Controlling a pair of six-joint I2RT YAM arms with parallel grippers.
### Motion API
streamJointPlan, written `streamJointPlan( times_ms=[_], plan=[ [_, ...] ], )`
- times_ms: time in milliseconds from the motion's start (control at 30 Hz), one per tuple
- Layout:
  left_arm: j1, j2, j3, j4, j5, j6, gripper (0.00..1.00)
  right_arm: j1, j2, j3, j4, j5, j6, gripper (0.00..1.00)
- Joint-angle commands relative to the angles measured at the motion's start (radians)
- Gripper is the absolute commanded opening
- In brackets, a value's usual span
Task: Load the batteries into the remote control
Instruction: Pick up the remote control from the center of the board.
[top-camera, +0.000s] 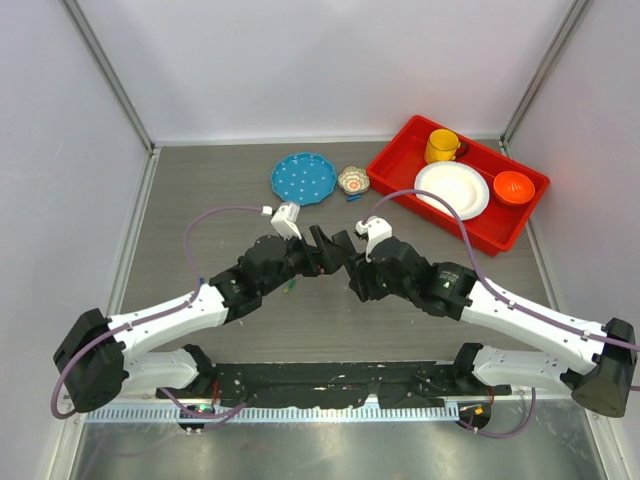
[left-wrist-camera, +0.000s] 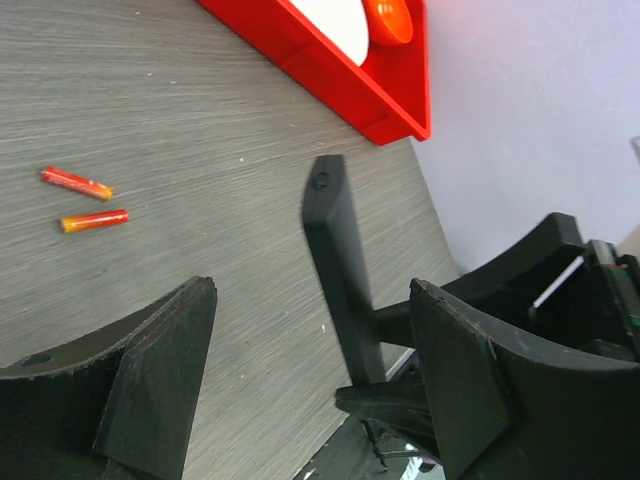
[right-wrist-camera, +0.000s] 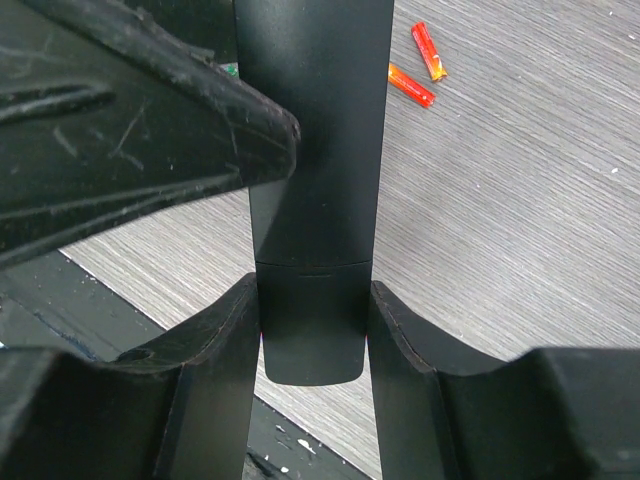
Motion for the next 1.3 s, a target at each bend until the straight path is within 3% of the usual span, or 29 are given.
streamJointPlan(
  times_ms=[0, 400, 733, 933, 1067, 1167, 1233, 1267],
  plan=[
    [-0.031, 0.017, -0.01, 0.145, -0.041, -0.027, 0.79, 0.01, 0.008, 0.039, 0.056, 0.021, 0.014, 0.27],
    [-0.064, 0.091, -0.01, 0.185, -0.065, -0.045, 0.54, 0.028, 0.015, 0.056, 0.064, 0.016, 0.017, 0.26],
    [-0.07, 0.111, -0.014, 0.203, -0.059, -0.045, 0.41, 0.034, 0.017, 0.054, 0.065, 0.025, 0.018, 0.26],
    [-0.073, 0.114, -0.023, 0.214, -0.059, -0.048, 0.27, 0.036, 0.014, 0.051, 0.065, 0.025, 0.023, 0.26],
    [-0.074, 0.114, -0.026, 0.217, -0.059, -0.047, 0.11, 0.036, 0.012, 0.05, 0.061, 0.027, 0.023, 0.27],
    [-0.074, 0.114, -0.031, 0.217, -0.062, -0.05, 0.0, 0.037, 0.005, 0.048, 0.059, 0.027, 0.027, 0.32],
    [-0.074, 0.114, -0.037, 0.226, -0.067, -0.05, 0.0, 0.036, -0.003, 0.047, 0.056, 0.028, 0.031, 0.41],
    [-0.074, 0.112, -0.042, 0.229, -0.07, -0.051, 0.0, 0.036, -0.008, 0.051, 0.053, 0.028, 0.032, 0.52]
  ],
)
